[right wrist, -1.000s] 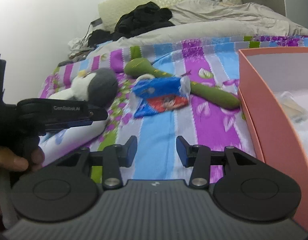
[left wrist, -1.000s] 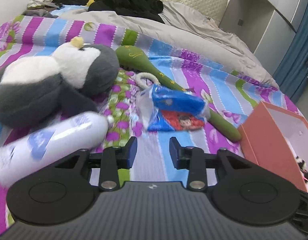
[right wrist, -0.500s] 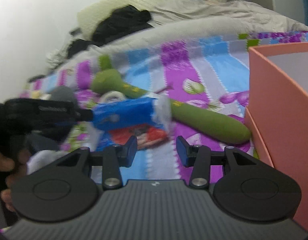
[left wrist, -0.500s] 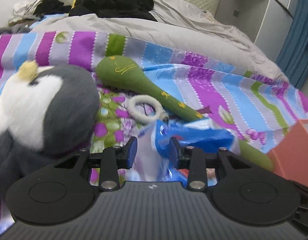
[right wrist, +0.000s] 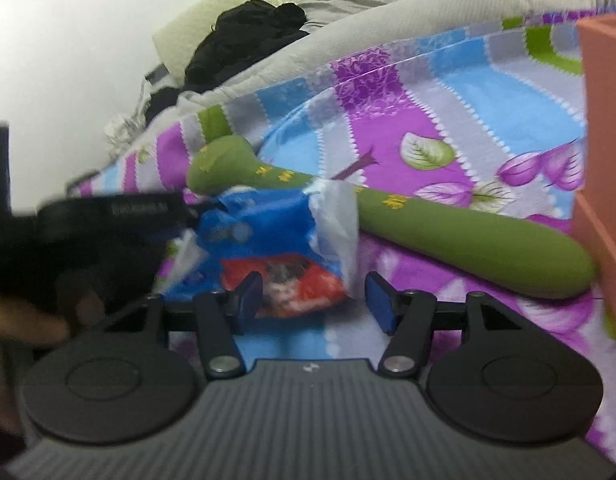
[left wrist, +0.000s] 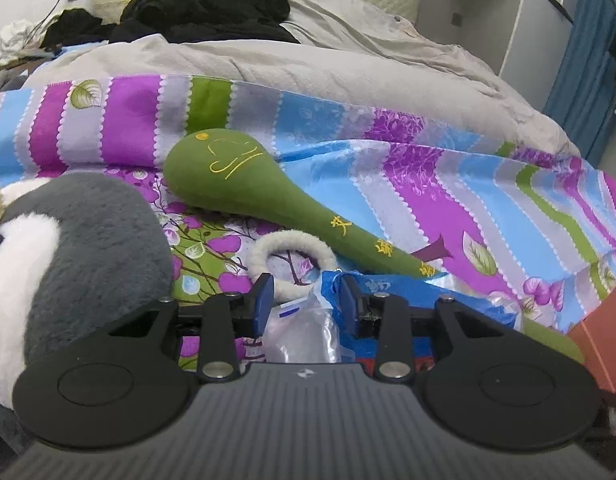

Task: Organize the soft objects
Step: 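Grasp the white hair tie with the left tool while the right tool grasps the blue wipe pack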

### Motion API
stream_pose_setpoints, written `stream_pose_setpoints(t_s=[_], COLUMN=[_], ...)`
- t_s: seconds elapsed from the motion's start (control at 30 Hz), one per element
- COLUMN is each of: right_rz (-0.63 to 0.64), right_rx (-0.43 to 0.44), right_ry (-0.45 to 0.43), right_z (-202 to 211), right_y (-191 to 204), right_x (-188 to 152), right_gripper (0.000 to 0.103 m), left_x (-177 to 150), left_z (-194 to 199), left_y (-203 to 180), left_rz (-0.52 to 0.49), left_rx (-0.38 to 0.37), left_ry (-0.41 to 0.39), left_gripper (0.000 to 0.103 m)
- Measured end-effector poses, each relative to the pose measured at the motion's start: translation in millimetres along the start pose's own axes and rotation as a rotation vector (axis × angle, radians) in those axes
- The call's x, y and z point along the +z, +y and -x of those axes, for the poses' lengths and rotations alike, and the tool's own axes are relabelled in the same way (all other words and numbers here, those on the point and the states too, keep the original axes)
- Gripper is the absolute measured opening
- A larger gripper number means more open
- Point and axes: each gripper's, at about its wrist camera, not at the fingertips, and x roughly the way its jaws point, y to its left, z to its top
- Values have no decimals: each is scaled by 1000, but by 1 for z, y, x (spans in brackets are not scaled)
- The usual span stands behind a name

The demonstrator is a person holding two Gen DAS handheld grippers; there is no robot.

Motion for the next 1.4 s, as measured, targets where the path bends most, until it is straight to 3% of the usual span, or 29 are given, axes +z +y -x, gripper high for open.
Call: stream_pose_setpoints(t_s=[0.1, 0.13, 0.17, 0.2, 0.3, 0.5, 0.7, 0.83, 0.97, 1.13, 1.4], right_rz=[-31, -25, -5, 11, 20, 53, 80, 104, 124, 163, 191], right_rx=[-3, -19, -49, -69, -86, -145, -185, -211, -227, -252, -248], right_ry=[-4, -1, -3, -4, 7, 13, 15, 21, 27, 27, 24], right_z=[-9, -11, -11, -10, -7, 8, 14, 23, 33, 43, 43], right_y=[-1, 0, 3, 4, 2, -1, 1, 3, 1, 1, -2], right_x=[2, 3, 3, 3, 2, 0, -2, -5, -12, -20, -25], right_gripper=[56, 51, 38, 31, 20, 18, 18, 18, 18, 18, 18], left_x=[-2, -2, -2, -2, -1, -12, -18, -16, -10, -12, -13], left_z=[0, 0, 1, 2, 10, 29, 50, 60, 43, 6, -31], left_y=[1, 3, 4, 5, 4, -13, -15, -9, -5, -23, -42], left_rz=[4, 12, 20, 25, 30, -54, -48, -16, 35, -58, -180], left_rx=[-2, -6, -10, -12, -36, -88, -156, -94, -22, 56, 64], left_ry=[2, 4, 3, 2, -11, -55, -9, -43, -25, 12, -35], left_gripper=[42, 42, 45, 50, 54, 55, 57, 57, 57, 57, 57])
